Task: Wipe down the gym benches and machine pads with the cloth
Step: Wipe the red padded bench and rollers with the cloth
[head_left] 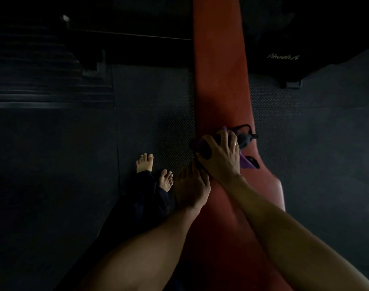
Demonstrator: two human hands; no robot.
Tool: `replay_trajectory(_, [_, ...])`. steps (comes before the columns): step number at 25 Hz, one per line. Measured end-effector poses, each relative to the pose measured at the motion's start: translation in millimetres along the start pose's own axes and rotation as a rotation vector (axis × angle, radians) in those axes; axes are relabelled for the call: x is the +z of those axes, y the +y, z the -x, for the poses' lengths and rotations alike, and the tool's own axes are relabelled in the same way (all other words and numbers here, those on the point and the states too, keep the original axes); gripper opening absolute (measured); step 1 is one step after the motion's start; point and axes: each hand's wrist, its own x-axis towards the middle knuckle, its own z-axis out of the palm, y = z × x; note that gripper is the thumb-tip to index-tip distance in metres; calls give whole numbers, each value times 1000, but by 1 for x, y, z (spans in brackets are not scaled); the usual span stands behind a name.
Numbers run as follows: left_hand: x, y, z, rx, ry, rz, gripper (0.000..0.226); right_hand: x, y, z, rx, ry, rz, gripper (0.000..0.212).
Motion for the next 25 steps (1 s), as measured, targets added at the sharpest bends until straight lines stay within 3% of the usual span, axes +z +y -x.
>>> replay_trajectory(5, [15, -3, 0, 4, -55, -80, 37, 22, -30, -84, 11, 7, 132, 55])
replay_trajectory(10, [1, -1, -6, 48, -81, -41, 28, 1, -23, -44, -9, -20, 57, 56])
replay_trajectory(13, [-6, -2, -12, 63, -199, 14, 42, -9, 3, 8, -2, 17, -43, 50])
replay_trajectory(16, [-8, -3, -22, 45, -436, 8, 59, -16, 33, -2, 39, 32, -47, 55])
replay_trajectory(21, [1, -7, -41, -33, -669, 24, 68, -14, 31, -50, 334, 55, -136, 73])
replay_trajectory(25, [-6, 2, -50, -134, -689, 138, 62, -19, 41, 18, 191, 80, -137, 82])
